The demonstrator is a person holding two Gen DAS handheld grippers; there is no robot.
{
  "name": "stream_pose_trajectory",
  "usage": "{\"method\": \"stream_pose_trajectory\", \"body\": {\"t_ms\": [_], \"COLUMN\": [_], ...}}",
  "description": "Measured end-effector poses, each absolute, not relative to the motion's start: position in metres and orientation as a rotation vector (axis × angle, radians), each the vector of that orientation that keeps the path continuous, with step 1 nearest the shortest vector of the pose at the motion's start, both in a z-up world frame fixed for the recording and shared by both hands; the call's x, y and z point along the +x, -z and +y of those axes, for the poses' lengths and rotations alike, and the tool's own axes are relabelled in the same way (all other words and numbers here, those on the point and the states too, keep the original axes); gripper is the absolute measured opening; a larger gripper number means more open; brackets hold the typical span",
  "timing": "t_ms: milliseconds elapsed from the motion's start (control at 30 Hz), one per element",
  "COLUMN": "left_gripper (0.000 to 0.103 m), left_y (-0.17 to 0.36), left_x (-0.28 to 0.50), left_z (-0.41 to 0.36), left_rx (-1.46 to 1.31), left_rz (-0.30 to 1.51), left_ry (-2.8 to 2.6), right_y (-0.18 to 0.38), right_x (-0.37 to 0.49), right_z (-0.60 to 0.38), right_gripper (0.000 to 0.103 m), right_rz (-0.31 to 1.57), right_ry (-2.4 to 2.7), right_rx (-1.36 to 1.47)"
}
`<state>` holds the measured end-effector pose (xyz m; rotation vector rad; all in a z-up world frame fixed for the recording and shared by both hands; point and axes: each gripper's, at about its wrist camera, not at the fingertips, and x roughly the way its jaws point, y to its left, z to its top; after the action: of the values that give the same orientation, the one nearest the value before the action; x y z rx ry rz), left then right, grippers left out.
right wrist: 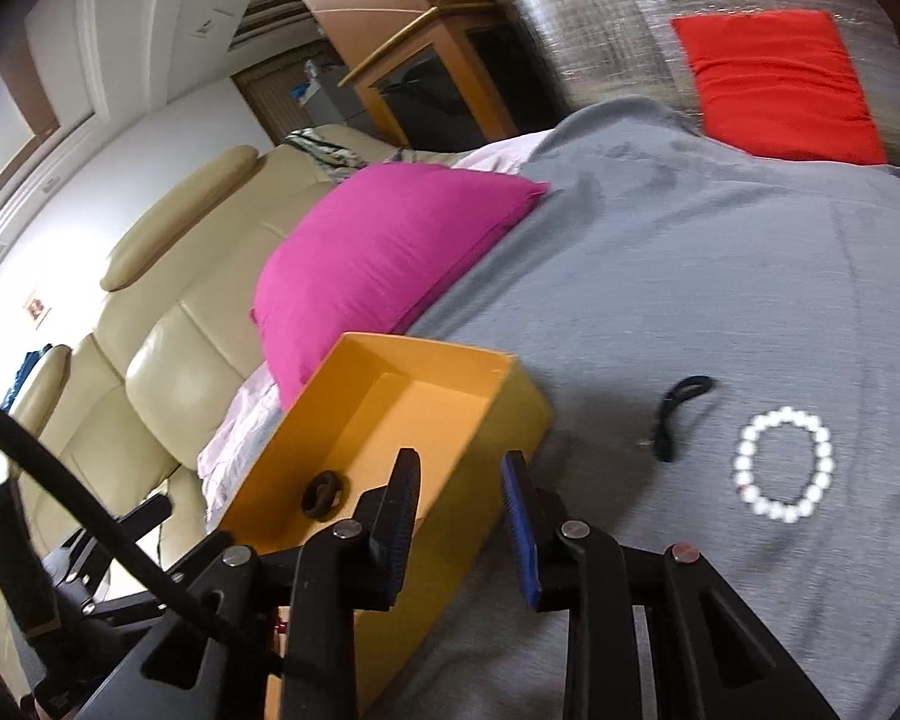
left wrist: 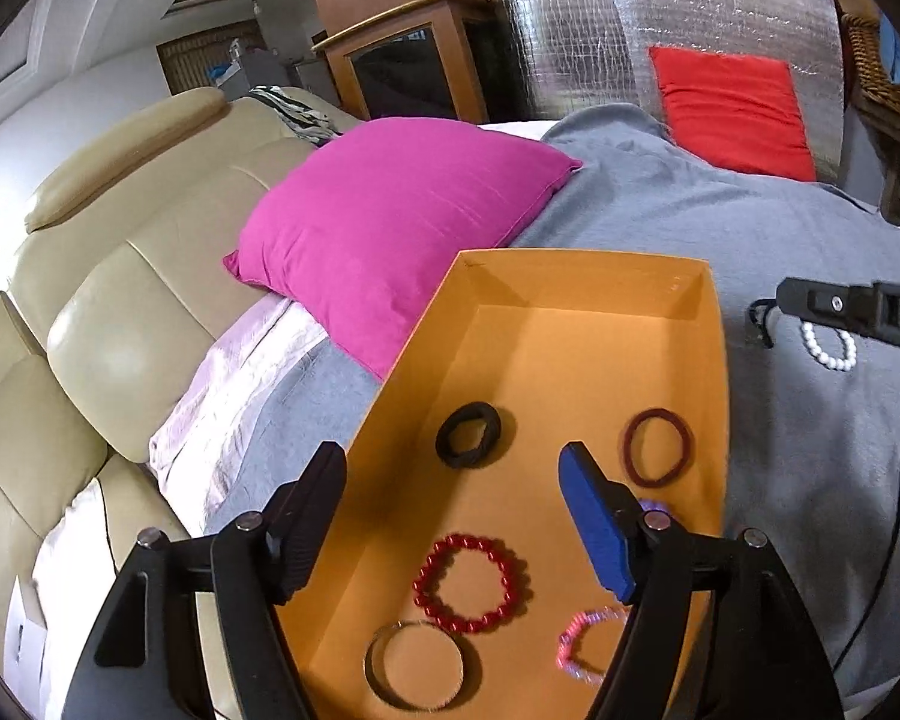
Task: Organize jewelry
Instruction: 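Move both open tools back over the white bead bracelet and black band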
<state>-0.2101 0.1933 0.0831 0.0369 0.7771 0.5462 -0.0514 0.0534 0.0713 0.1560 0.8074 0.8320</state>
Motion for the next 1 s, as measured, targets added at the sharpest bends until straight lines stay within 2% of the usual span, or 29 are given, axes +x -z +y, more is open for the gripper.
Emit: {"method": "stream_pose_trajectory", "body": {"t_ms": [333,367,433,500,1000], "left_gripper": [0.075,0.075,0.075,0.075,0.075], "left_y": [-0.084,-0.085,-0.087,-0.09,-0.133], "left_x": [-0.222,-0.223,-0.223,-0.225,-0.262], "left_z": [0.145,0.14,0.129,0.12,0.084], "left_rx": [0.043,0.05,0.064,0.075,0.115], "left_rz": [0.781,0.78,0.779,0.775,0.695], "left_ry": [-0.443,-0.431,-0.412,-0.398,-0.354], "right_y": [-0.086,-0.088,-0.091,-0.094,-0.111], "right_x": [-0.049,-0.049,-0.049,-0.051,-0.082], "right_z": [-0.001,-0.012,-0.028,-0.044,-0.134], "right_gripper": [0.031,0.032,0.047,0.051,0.051], "right_rz": [0.8,0.799,0.795,0.782,0.726], "right_ry": [-0.729,-0.71,-0.68,-0.648,-0.519], "right_rx": [0.166,0.177,0.191,0.2,0.191]}}
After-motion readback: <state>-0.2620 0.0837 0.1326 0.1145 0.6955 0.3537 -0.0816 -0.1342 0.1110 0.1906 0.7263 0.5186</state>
